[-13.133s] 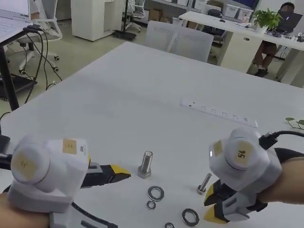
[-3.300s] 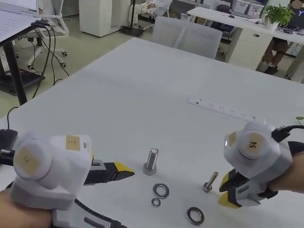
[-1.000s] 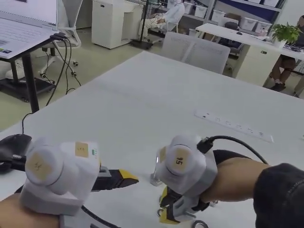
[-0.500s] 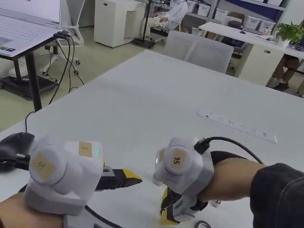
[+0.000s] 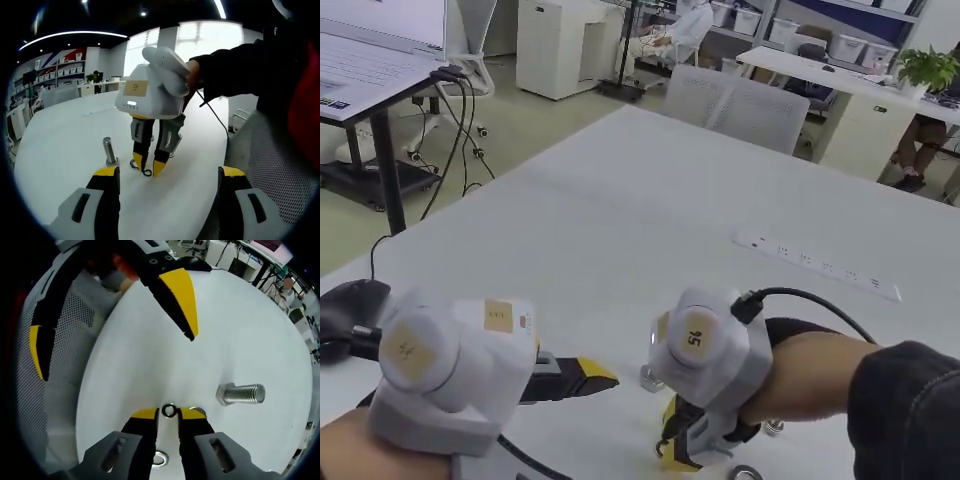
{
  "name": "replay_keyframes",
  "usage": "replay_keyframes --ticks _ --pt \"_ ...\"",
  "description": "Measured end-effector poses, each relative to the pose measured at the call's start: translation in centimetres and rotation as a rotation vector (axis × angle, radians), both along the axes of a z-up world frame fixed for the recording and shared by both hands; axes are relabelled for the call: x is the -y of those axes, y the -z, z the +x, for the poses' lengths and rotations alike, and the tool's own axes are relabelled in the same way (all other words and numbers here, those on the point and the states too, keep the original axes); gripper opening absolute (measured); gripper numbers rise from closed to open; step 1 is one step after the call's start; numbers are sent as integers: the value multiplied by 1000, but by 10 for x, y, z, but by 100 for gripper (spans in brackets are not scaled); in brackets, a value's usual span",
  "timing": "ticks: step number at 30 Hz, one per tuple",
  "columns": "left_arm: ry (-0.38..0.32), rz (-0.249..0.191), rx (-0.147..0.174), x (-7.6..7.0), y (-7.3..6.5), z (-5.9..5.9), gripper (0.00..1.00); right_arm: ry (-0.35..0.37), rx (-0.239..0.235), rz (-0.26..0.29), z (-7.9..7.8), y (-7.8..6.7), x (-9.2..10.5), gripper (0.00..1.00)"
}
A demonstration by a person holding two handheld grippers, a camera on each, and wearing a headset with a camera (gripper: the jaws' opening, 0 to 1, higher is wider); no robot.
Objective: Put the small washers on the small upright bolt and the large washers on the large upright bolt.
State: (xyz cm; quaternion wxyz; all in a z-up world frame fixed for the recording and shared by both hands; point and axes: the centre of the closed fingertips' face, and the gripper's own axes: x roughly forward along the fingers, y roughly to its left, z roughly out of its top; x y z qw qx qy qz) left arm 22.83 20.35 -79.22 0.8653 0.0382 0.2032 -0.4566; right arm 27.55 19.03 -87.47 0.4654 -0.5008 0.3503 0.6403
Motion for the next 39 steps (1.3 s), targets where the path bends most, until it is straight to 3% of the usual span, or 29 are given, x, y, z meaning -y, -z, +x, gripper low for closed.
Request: replay_keyframes --ticks 16,31,39 --pt "3 -1 -1 1 0 -1 79 -14 28 -19 -2 0 1 14" --pt "3 1 2 1 0 -1 79 10 29 16 -4 0 2 14" --pt "3 2 -1 0 0 -1 79 24 19 -7 -8 -6 17 14"
